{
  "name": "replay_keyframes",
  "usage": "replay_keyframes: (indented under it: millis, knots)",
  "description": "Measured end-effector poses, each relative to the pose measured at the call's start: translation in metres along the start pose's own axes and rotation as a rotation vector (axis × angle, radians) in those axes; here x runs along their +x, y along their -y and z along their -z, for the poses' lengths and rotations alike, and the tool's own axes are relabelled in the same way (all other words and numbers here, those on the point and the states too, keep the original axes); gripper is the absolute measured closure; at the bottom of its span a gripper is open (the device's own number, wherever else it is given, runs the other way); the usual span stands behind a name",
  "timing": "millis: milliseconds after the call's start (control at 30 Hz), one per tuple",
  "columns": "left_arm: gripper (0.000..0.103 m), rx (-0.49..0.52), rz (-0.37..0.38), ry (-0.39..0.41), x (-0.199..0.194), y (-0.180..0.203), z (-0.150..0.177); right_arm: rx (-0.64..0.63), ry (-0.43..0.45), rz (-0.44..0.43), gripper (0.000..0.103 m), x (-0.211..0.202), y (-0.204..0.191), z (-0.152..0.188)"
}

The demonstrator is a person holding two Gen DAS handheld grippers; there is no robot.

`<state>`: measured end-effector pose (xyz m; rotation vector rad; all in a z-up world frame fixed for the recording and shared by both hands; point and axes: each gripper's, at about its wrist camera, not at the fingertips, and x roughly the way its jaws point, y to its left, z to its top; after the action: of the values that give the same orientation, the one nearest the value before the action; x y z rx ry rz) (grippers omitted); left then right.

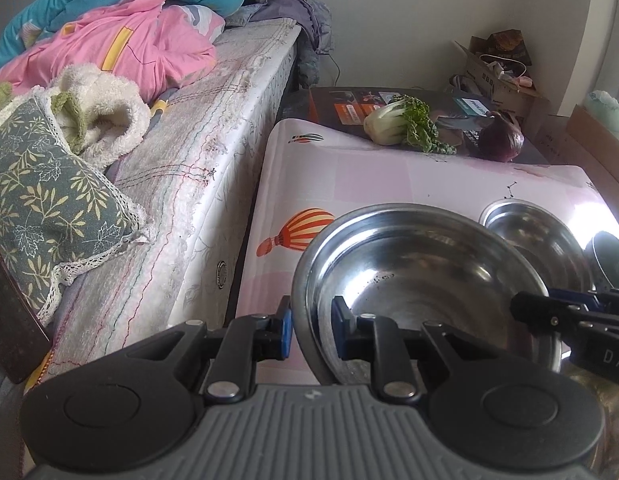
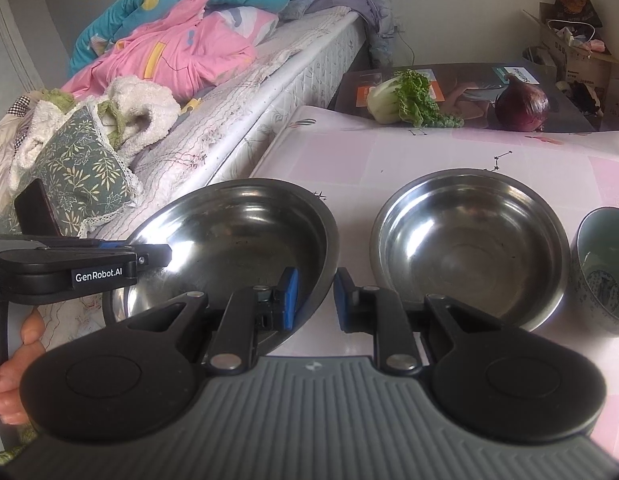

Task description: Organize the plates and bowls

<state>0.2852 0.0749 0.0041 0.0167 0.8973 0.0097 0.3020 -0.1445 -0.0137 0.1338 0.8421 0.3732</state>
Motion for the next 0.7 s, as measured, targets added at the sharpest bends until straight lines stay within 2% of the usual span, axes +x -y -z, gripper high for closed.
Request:
replay_keyframes:
  millis: [433,700]
  knots:
    - [0.082,0.086,0.052,0.007,0.001,0.060,-0.022,0.081,0.042,0.043,0.084,-0.034,0.058,-0.006]
    - [0.082,0.151,0.092,-0.037,0.026,0.110,-0.036,0.144,0.032,0.102,0.084,-0.038,0.109,-0.006]
